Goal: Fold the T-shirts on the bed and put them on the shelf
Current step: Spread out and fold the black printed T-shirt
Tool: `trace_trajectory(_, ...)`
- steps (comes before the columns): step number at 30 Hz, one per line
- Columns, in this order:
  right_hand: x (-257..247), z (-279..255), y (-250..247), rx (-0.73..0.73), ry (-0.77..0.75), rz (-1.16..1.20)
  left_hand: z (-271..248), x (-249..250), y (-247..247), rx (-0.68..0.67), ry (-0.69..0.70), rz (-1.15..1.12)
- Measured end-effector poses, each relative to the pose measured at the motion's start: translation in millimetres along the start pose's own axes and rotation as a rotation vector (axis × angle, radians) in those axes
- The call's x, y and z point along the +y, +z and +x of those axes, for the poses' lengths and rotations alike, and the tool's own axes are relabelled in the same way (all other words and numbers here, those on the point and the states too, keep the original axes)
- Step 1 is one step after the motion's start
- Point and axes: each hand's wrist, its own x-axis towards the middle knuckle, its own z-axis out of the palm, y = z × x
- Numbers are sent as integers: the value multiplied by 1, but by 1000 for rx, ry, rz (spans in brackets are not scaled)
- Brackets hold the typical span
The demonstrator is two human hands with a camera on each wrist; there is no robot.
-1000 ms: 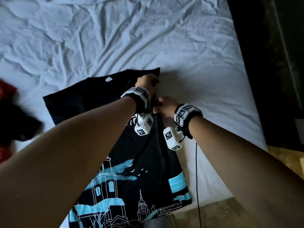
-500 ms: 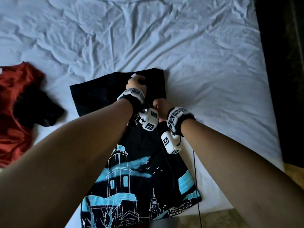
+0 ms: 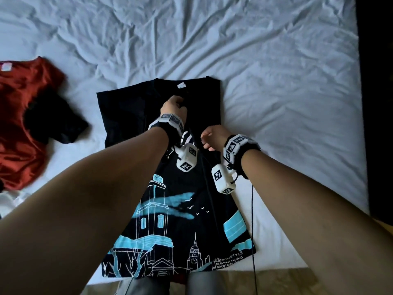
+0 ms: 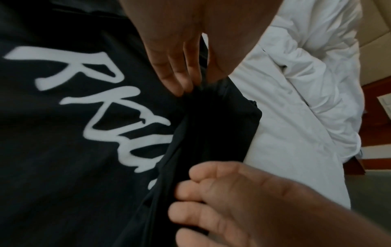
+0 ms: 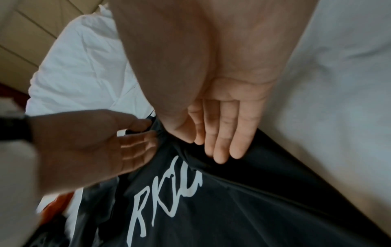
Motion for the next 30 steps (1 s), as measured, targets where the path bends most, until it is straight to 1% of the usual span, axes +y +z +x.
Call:
trace_trajectory(2, 13, -8, -2, 1, 36, 14, -9, -17, 7, -53, -78, -68)
trace_trajectory(4, 29, -19, -3, -26, 64, -23, -22, -34, 15, -145, -125, -115)
trace_trajectory(7, 57, -38, -3, -100, 97, -167, -64, -41, 19, -254, -206, -161)
trace_trajectory(9, 79, -49, -1, -127, 121, -254, -85, -52, 26, -293, -237, -166)
trace_trajectory(12, 105, -65, 4, -147, 165, -297, -111, -68, 33, -333, -281, -217)
trace_trajectory(16, 132, -98, 11, -162, 210, -317, -146, -89, 46, -337, -273, -223)
trace_trajectory(18, 153, -107, 16, -161, 235, -306, -162, -98, 54, -355, -288, -250)
trace_trajectory(24, 212, -125, 33, -154, 242, -197, -198, -126, 72, -430, -276, -210)
trace_trajectory(27, 235, -137, 45, -129, 252, -194, -216, -140, 74, -464, -286, -219)
trace_trajectory(30, 227, -170, 54, -92, 213, -195, -233, -153, 70, -536, -310, -280)
